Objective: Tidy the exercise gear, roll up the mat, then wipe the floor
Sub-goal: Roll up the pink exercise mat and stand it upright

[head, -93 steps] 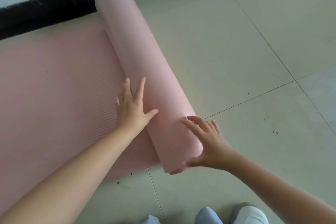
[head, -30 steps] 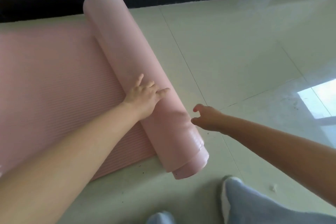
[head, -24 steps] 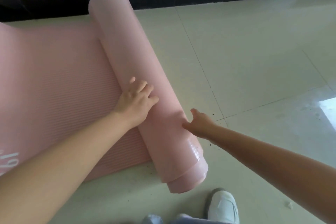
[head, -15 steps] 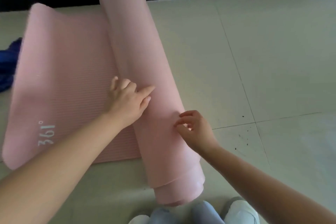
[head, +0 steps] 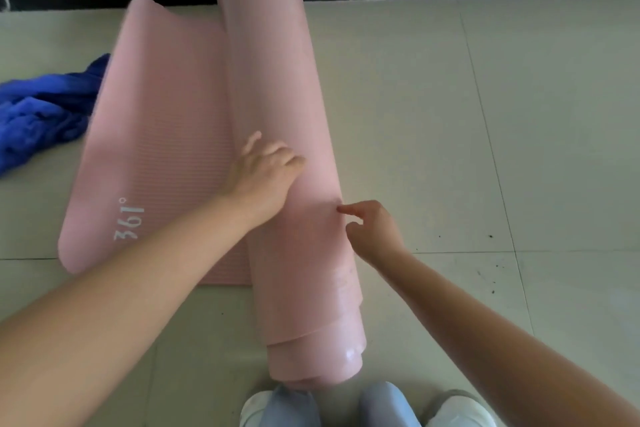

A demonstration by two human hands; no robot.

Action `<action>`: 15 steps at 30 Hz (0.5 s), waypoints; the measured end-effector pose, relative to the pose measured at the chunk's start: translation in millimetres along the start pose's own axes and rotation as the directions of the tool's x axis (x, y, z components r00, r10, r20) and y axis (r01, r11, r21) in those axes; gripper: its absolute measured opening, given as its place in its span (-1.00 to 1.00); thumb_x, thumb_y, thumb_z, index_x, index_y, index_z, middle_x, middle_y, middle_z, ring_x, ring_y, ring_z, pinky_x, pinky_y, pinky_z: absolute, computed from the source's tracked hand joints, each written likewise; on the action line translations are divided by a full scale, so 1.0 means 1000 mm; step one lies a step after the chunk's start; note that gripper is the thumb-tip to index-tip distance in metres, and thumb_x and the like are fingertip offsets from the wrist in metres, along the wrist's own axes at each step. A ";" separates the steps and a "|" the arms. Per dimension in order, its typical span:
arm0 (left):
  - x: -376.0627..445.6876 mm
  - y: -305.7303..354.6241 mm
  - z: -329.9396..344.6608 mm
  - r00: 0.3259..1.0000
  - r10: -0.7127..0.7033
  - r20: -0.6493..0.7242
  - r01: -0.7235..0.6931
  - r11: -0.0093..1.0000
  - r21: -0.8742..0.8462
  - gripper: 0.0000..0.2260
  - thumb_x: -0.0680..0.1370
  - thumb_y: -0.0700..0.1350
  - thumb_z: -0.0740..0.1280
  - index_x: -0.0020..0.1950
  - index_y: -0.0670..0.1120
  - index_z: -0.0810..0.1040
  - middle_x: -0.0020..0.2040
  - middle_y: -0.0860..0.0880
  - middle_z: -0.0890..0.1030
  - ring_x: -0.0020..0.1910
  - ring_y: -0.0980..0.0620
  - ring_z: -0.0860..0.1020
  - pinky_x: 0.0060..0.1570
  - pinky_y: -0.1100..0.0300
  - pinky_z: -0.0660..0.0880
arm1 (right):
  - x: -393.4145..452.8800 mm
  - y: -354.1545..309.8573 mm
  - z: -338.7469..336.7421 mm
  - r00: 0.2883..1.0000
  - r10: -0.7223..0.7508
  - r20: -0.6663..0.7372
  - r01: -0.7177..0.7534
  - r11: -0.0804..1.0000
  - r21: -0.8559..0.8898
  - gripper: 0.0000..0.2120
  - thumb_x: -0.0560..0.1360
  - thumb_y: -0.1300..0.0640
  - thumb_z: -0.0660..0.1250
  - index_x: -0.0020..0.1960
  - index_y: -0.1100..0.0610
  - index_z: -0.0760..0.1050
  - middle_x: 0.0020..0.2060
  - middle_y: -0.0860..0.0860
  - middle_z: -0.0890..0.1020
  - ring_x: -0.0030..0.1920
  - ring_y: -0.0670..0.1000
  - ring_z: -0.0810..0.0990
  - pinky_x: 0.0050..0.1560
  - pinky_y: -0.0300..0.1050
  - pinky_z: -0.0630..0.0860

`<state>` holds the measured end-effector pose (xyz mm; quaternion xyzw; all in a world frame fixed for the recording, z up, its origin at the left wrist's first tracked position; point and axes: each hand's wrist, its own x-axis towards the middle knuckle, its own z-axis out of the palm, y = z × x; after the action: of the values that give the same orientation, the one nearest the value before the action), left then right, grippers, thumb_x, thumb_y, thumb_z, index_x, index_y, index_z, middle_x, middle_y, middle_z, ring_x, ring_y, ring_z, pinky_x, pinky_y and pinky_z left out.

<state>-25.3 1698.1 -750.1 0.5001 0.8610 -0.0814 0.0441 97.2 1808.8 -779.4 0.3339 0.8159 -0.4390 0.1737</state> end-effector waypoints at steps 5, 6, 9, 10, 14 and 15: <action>0.016 -0.011 -0.030 0.938 -0.241 0.248 0.211 0.967 0.141 -0.46 0.59 -0.28 -0.01 0.52 0.14 0.10 0.30 -0.16 0.45 0.35 -0.09 0.34 0.37 0.14 0.18 | 0.004 -0.018 -0.005 0.991 -0.017 0.131 0.000 0.992 0.125 -0.61 0.51 0.34 0.07 0.24 0.17 0.51 0.19 0.08 0.55 0.14 0.11 0.53 0.08 -0.17 0.43; 0.016 -0.012 -0.035 0.921 -0.269 0.281 0.228 0.958 0.172 -0.49 0.60 -0.27 0.01 0.50 0.12 0.18 0.33 -0.16 0.43 0.36 -0.08 0.32 0.37 0.14 0.19 | 0.005 -0.023 -0.004 0.985 -0.022 0.168 0.004 0.994 0.106 -0.62 0.53 0.32 0.07 0.29 0.17 0.46 0.22 0.09 0.55 0.19 0.11 0.51 0.08 -0.19 0.41; 0.017 -0.022 -0.037 0.897 -0.289 0.334 0.215 0.946 0.241 -0.58 0.57 -0.28 0.08 0.39 -0.01 0.41 0.40 -0.10 0.36 0.44 -0.08 0.20 0.40 0.04 0.17 | 0.003 -0.035 -0.003 0.961 -0.026 0.275 0.011 0.998 0.058 -0.60 0.55 0.30 0.08 0.37 0.17 0.35 0.24 0.11 0.54 0.24 0.10 0.49 -0.01 -0.24 0.36; 0.017 -0.026 -0.038 0.886 -0.283 0.367 0.201 0.948 0.246 -0.59 0.57 -0.27 0.09 0.38 -0.03 0.42 0.45 -0.07 0.29 0.48 -0.06 0.14 0.43 0.01 0.14 | 0.003 -0.039 -0.003 0.952 -0.031 0.304 0.015 0.998 0.056 -0.60 0.55 0.31 0.09 0.37 0.17 0.35 0.26 0.10 0.54 0.26 0.09 0.48 0.04 -0.22 0.37; 0.014 -0.043 -0.041 0.875 -0.228 0.428 0.156 0.968 0.196 -0.59 0.55 -0.29 0.11 0.41 -0.14 0.32 0.45 -0.07 0.30 0.47 -0.04 0.21 0.39 0.04 0.22 | 0.012 -0.058 -0.004 0.952 -0.024 0.305 0.013 0.999 0.040 -0.59 0.54 0.30 0.17 0.38 0.17 0.37 0.34 0.09 0.44 0.34 0.09 0.40 0.24 -0.17 0.34; 0.012 -0.049 -0.039 0.886 -0.229 0.403 0.174 0.970 0.169 -0.61 0.53 -0.31 0.12 0.37 -0.16 0.33 0.39 -0.11 0.38 0.42 -0.07 0.26 0.33 0.05 0.28 | 0.019 -0.062 -0.002 0.963 -0.016 0.268 0.011 1.000 0.023 -0.60 0.54 0.31 0.16 0.38 0.18 0.37 0.34 0.10 0.44 0.33 0.10 0.40 0.24 -0.15 0.36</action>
<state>-73.7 1692.1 -708.7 0.3802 0.8716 -0.2462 0.1873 39.8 1793.9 -751.7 0.2676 0.7822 -0.4902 0.2761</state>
